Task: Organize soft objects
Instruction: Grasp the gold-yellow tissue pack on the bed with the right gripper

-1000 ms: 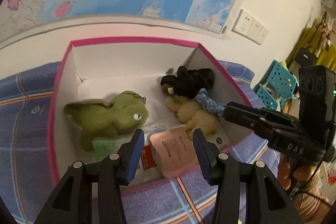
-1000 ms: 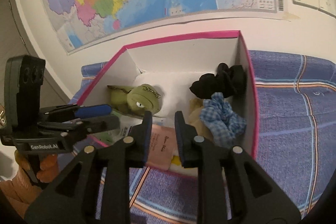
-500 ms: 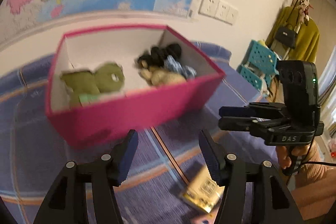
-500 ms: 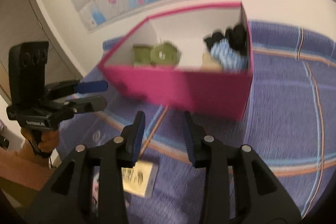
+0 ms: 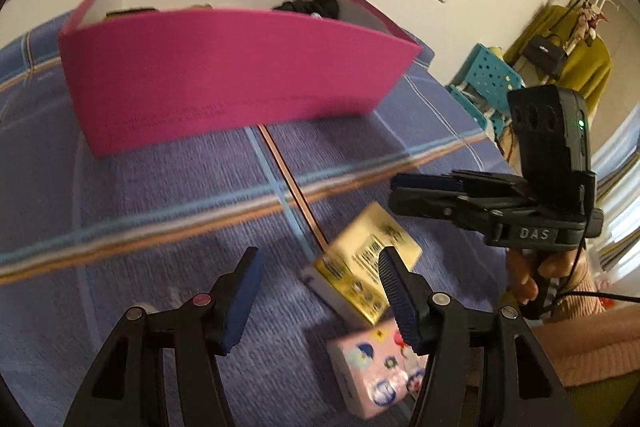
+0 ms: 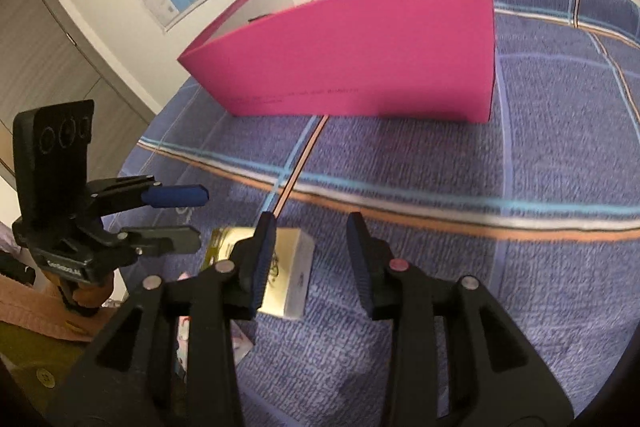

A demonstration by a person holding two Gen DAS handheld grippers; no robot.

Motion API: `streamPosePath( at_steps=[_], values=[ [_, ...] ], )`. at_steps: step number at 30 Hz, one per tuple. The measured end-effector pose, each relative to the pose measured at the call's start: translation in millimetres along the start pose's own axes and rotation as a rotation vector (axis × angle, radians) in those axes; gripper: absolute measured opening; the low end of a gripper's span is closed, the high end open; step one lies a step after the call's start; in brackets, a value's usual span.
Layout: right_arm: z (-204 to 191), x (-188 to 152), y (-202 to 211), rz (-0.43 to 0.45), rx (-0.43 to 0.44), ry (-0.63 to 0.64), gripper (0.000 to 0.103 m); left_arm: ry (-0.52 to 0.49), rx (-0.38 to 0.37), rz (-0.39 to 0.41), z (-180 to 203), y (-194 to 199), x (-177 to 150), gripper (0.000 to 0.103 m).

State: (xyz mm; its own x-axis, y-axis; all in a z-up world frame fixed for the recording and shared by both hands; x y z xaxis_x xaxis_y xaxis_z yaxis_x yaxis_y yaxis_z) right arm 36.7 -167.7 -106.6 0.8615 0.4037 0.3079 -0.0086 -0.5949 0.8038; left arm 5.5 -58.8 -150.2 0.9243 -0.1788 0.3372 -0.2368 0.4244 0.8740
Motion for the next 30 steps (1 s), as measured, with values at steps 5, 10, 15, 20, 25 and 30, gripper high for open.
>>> streamPosePath(
  at_steps=[5,10,15,20,25,30],
  values=[
    [-5,-9,-8,-0.024,0.013,-0.001,0.04,-0.028,-0.018,-0.044,11,-9,-12,0.061],
    [-4,-17,-10,-0.029,0.026,-0.018,0.04,-0.051,-0.061,-0.069,24,-16,-15,0.058],
    [-6,-19,-9,-0.028,0.035,-0.024,0.04,-0.045,-0.089,-0.093,25,-22,-11,0.041],
    [-11,-21,-9,-0.031,0.036,-0.018,0.04,-0.036,-0.092,-0.093,26,-25,-7,0.031],
    [-15,-21,-9,-0.029,0.016,-0.007,0.04,-0.036,-0.072,-0.08,25,-25,3,0.031],
    [-13,-12,-5,-0.006,0.013,-0.02,0.04,-0.021,-0.043,-0.063,16,-25,17,0.031]
  ],
)
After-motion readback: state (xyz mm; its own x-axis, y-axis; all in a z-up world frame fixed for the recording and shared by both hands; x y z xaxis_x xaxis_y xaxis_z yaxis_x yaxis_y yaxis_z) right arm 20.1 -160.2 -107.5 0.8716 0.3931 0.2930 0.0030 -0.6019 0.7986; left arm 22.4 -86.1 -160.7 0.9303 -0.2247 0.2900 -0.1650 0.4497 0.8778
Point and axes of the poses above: each gripper's, at about its wrist camera, not at the fingertips, and y roughly against the way its jaws point, z to its right, x to its top, the point moved 8 cm from there along -y, roughly the way its jaws point, and after that the axes turned 15 degrees about -z, right-handed, at the moved point
